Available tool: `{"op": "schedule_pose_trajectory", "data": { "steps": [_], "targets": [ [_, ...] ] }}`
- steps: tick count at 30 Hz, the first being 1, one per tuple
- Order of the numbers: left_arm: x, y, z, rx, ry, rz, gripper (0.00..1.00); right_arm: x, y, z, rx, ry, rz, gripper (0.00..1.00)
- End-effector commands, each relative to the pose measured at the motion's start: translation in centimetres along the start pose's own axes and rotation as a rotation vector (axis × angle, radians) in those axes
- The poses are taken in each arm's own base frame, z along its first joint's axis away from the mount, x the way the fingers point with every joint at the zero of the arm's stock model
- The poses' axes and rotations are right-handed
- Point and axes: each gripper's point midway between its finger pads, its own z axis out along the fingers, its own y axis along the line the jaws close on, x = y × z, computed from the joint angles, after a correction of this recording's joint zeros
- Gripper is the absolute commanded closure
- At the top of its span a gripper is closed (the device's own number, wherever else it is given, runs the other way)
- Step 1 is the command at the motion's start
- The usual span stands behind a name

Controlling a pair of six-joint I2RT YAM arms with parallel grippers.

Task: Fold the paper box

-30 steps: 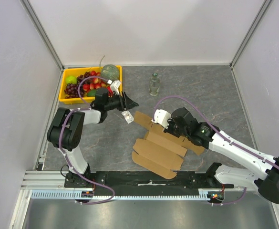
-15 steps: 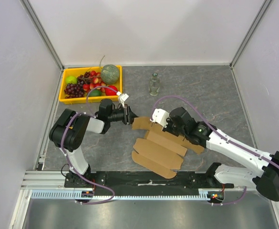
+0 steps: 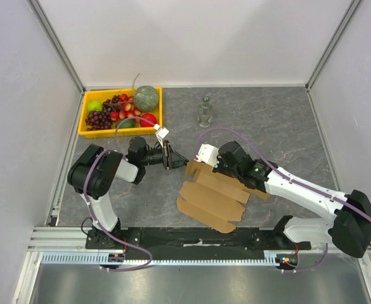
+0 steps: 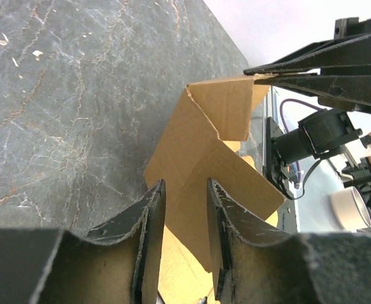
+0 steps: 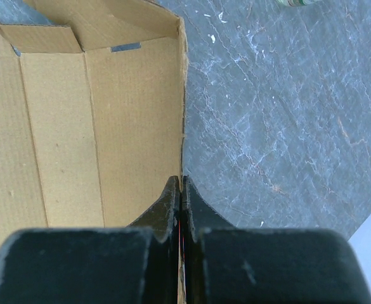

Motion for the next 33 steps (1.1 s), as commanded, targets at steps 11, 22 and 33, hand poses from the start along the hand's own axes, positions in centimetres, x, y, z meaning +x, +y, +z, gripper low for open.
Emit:
{"op": "schedule_pose_trajectory", "data": {
  "steps": [11, 22, 33],
  "targets": [
    [1.7, -2.2, 0.8, 0.105, 0.034, 0.073, 0.61, -1.7, -1.2, 0.3, 0.052, -0.062, -0.052, 1.0],
    [3.2, -1.2, 0.4, 0.063, 0.032, 0.074, 0.61, -0.4, -0.4, 0.5, 0.059, -0.074, -0.057, 1.0],
    [3.3, -1.8, 0.3, 0.097, 0.026, 0.128, 0.6, 0.0, 0.5, 0.7, 0.079, -0.076, -0.098, 1.0]
  ]
}}
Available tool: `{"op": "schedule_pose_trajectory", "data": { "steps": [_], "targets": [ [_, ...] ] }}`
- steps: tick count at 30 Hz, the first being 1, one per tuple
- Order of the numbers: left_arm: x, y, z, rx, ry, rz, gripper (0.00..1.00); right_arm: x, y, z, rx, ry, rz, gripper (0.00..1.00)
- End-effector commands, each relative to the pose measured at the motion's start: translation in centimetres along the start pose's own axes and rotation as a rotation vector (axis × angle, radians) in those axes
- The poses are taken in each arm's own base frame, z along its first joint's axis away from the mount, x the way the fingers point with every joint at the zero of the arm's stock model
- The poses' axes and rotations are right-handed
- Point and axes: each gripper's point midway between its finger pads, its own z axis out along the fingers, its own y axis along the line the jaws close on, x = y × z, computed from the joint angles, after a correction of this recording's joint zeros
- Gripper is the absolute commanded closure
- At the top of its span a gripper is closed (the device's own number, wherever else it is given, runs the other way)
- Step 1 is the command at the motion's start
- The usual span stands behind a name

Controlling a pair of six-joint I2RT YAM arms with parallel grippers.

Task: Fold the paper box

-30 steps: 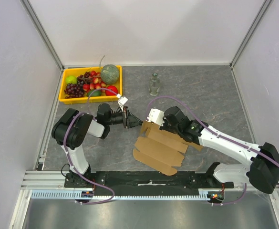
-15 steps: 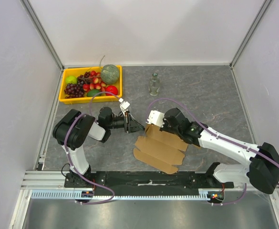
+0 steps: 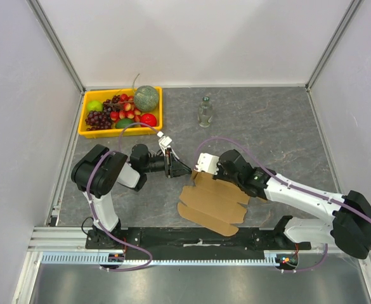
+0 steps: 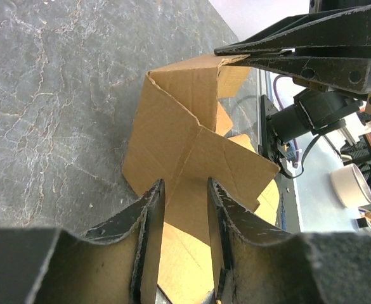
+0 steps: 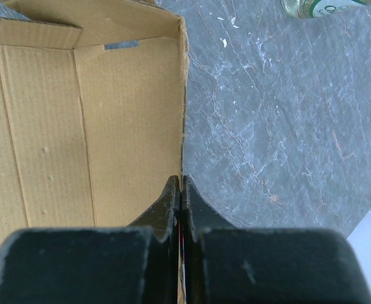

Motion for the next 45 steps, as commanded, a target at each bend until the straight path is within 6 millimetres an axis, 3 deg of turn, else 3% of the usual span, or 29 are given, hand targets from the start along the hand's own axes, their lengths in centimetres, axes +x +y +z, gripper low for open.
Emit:
{"op": "schedule_pose_trajectory", "data": {
  "steps": [1, 9, 16, 39, 45],
  "targets": [
    [0.1, -0.5, 0.2, 0.039, -0.011, 0.103, 0.6, -0.8, -1.0, -0.6, 0.076, -0.042, -0.012, 1.0],
    [1.4, -1.5, 0.6, 0.087, 0.01, 0.117, 0.6, -1.5, -1.6, -0.9, 0.169, -0.062, -0.025, 1.0],
    [1.1, -1.7, 0.7, 0.101, -0.007, 0.144, 0.6, -1.9, -1.8, -0.7, 0.209, -0.051, -0.097, 1.0],
    [-0.5, -1.6, -0.1, -0.026, -0.072, 0.297, 0.42, -2.6, 1.1, 0.3, 0.157, -0.065, -0.213, 1.0],
    [0.5, -1.1, 0.5, -0.077, -0.027, 0.356, 0.37, -2.5, 1.3, 0.2, 0.152, -0.071, -0.222, 1.0]
  ]
}}
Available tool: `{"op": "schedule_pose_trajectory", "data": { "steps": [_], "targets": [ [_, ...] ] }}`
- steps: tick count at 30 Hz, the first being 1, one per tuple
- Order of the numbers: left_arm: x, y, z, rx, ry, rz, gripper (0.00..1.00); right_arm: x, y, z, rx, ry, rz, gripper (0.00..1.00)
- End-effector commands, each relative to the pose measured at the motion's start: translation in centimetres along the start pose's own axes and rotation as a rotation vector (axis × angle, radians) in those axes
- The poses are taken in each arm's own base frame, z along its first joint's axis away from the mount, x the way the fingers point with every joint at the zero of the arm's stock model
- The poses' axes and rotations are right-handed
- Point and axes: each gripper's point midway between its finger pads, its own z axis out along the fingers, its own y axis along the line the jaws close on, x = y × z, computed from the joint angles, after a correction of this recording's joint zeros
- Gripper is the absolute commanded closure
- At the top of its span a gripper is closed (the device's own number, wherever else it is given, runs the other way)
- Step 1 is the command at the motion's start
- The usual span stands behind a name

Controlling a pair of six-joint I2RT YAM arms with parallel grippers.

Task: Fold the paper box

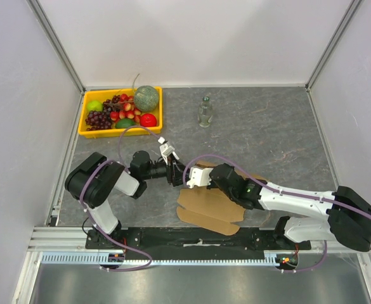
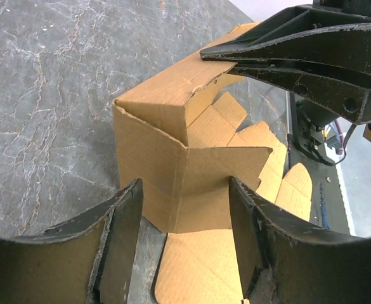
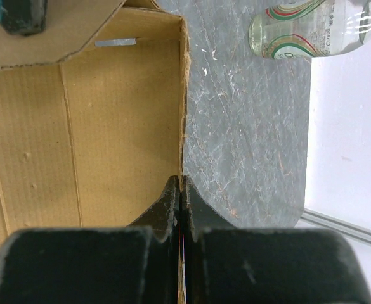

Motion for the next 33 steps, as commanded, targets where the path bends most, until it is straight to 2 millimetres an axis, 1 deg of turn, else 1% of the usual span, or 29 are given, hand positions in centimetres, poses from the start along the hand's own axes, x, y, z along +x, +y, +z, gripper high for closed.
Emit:
{"op": "schedule_pose_trajectory", "data": {
  "steps": [1, 4, 6, 13, 16, 27, 33],
  "targets": [
    [-0.1, 0.6, 0.5, -0.046, 0.004, 0.144, 0.37, -1.0, -0.4, -0.1, 0.034, -0.046, 0.012, 1.0],
    [0.3, 0.8, 0.5, -0.064, 0.012, 0.152, 0.34, -1.1, -0.4, -0.2, 0.036, -0.057, 0.011, 1.0],
    [0.5, 1.0, 0.6, -0.078, 0.016, 0.157, 0.31, -1.1, -0.4, -0.2, 0.037, -0.056, 0.008, 1.0],
    [0.5, 1.2, 1.0, -0.111, 0.015, 0.177, 0.21, -1.4, 0.2, -0.3, 0.02, -0.071, 0.005, 1.0],
    [0.6, 1.4, 1.1, -0.135, 0.013, 0.186, 0.19, -1.6, 0.4, -0.4, 0.021, -0.081, 0.006, 1.0],
    [1.1, 2.2, 2.0, -0.277, 0.029, 0.235, 0.17, -2.1, 0.9, -0.4, 0.017, -0.093, 0.007, 0.97],
    [0.9, 3.4, 1.8, -0.391, 0.021, 0.258, 0.17, -2.4, 1.3, -0.6, 0.001, -0.119, 0.035, 0.93]
  ]
}}
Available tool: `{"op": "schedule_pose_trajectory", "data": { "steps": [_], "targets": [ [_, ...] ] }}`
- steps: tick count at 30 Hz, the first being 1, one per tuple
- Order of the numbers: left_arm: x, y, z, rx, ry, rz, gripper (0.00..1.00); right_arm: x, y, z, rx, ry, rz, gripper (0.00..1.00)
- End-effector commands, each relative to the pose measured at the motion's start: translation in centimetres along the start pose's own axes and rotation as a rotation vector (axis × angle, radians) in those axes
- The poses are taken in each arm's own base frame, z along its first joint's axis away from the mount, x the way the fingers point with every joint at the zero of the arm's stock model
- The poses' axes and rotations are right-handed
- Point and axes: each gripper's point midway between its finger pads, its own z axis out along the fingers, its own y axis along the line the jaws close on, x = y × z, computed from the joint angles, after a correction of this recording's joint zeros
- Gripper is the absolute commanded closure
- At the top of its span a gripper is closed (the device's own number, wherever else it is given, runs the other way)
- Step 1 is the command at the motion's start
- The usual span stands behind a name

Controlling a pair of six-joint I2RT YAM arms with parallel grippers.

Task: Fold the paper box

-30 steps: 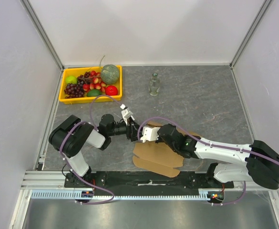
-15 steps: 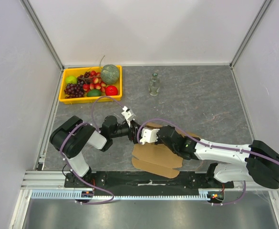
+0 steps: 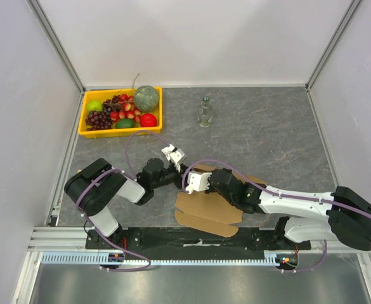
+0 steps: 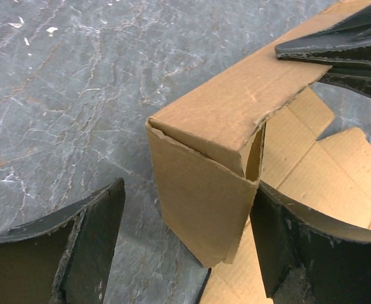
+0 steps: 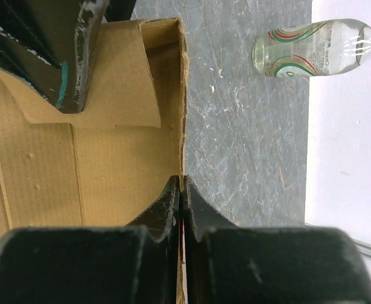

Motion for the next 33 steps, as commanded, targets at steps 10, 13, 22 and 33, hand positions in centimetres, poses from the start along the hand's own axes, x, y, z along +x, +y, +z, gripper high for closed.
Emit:
{"op": "schedule_pose_trajectory", "data": {
  "steps": [10, 13, 22, 33],
  "targets": [
    [-1.2, 2.5, 0.5, -0.248, -0.028, 0.114, 0.33, -2.0, 0.3, -0.4, -0.018, -0.103, 0.085, 0.86],
    [-1.2, 2.2, 0.7, -0.267, -0.022, 0.13, 0.38, -2.3, 0.5, -0.5, -0.027, -0.119, 0.103, 0.83],
    [-1.4, 2.1, 0.5, -0.312, -0.031, 0.137, 0.6, -2.9, 0.7, -1.1, -0.036, -0.18, 0.175, 0.75],
    [-1.8, 2.1, -0.2, -0.34, -0.069, 0.147, 0.86, -4.4, 0.8, -1.4, -0.045, -0.255, 0.264, 0.73]
  ]
}}
